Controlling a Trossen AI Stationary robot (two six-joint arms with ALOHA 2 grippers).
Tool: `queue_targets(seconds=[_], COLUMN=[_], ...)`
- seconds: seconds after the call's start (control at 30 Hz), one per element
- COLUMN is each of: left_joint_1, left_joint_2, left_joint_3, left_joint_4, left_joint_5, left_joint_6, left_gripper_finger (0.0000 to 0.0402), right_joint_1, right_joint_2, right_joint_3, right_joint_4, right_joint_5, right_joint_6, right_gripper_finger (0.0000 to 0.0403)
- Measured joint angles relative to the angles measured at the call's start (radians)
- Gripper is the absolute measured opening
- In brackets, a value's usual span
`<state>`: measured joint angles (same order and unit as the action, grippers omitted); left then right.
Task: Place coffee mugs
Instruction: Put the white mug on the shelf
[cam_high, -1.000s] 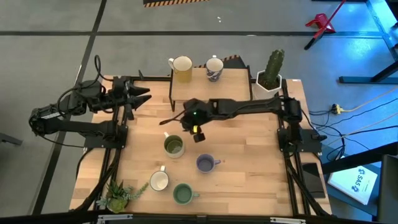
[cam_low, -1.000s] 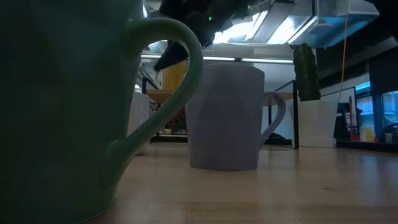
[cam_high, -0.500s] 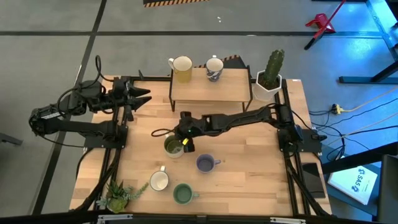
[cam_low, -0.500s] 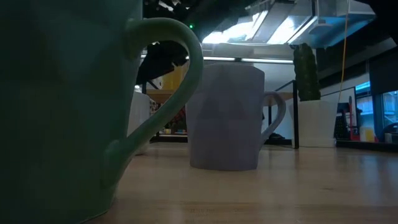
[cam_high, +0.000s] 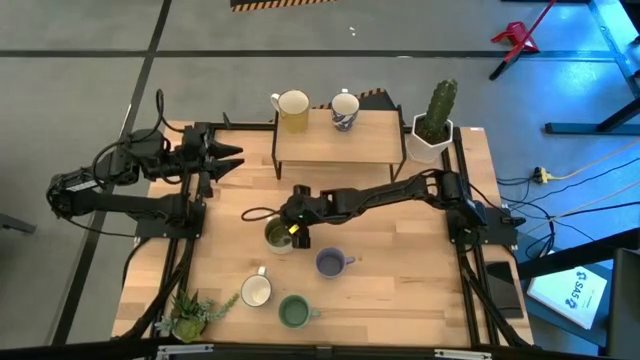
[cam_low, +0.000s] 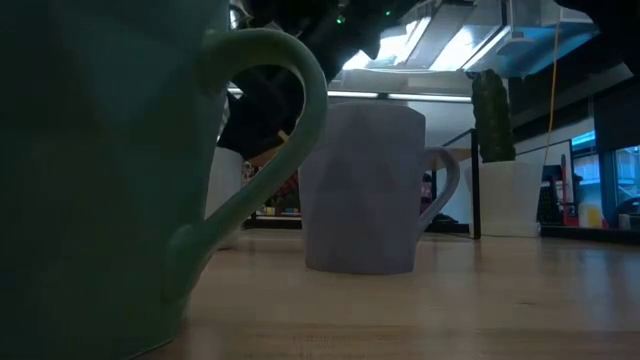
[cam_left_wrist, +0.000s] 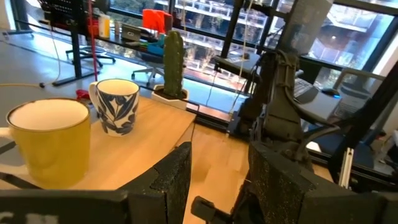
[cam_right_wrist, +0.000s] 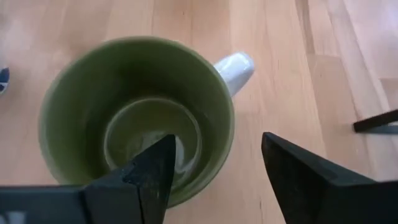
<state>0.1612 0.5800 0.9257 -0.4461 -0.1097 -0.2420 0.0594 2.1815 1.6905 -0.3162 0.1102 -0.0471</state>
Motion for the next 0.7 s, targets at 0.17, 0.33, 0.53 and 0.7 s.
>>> queue_targets(seconds=[0.17, 0.33, 0.53, 0.7], left_joint_1=[0.000, 0.000, 0.000, 0.000], left_joint_2=[0.000, 0.000, 0.000, 0.000], left_joint_3=[0.000, 0.000, 0.000, 0.000], left_joint_4=[-0.002, -0.003, -0.008, -0.010], left_joint_5=[0.000, 0.000, -0.002, -0.003], left_joint_6=[0.015, 0.026, 0.048, 0.066], left_gripper_finger=[0.0153, 0.0153, 0.0153, 0.0153], right_joint_1=[-0.016, -0.023, -0.030, -0.034], right_joint_2=[0.000, 0.000, 0.000, 0.000], right_joint_3=[0.020, 0.023, 0.023, 0.024], right_joint_4=[-0.074, -0.109, -0.143, -0.206], right_joint_5=[-0.021, -0.044, -0.105, -0.105], right_joint_6=[0.025, 0.024, 0.023, 0.024], right_gripper_finger=[0.0212, 0.0169, 0.0128, 0.0092])
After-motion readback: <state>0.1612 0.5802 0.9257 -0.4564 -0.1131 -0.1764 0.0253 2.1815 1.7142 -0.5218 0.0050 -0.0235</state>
